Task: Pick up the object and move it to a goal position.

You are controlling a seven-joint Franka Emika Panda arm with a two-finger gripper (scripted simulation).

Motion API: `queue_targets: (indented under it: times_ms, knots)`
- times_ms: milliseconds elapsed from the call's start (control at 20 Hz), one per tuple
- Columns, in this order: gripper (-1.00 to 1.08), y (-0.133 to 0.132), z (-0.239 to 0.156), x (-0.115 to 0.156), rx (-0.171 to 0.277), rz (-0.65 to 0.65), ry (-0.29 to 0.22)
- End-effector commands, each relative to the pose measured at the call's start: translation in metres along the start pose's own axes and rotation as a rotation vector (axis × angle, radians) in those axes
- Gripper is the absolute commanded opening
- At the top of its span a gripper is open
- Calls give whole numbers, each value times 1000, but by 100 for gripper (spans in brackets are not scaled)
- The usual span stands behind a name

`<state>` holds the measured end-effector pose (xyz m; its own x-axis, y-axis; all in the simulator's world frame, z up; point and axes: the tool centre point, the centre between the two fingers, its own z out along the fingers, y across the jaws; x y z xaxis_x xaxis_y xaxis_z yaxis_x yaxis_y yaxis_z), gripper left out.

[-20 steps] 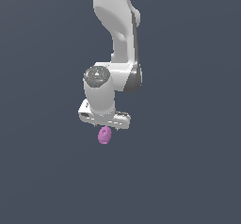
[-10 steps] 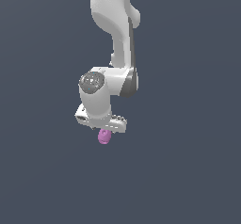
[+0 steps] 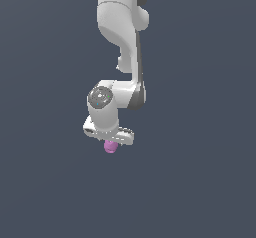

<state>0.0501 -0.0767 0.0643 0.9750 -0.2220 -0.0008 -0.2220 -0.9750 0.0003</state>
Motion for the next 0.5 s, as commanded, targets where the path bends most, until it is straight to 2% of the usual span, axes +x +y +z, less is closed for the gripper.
queue_targets:
  times_ms: [0,250,300,450]
  knots:
    - [100,0,10,0,0,0,1]
    - [100,0,13,2,0,1,1]
    - [-100,0,13,2,0,1,1]
    - [-100,0,13,2,0,1,1]
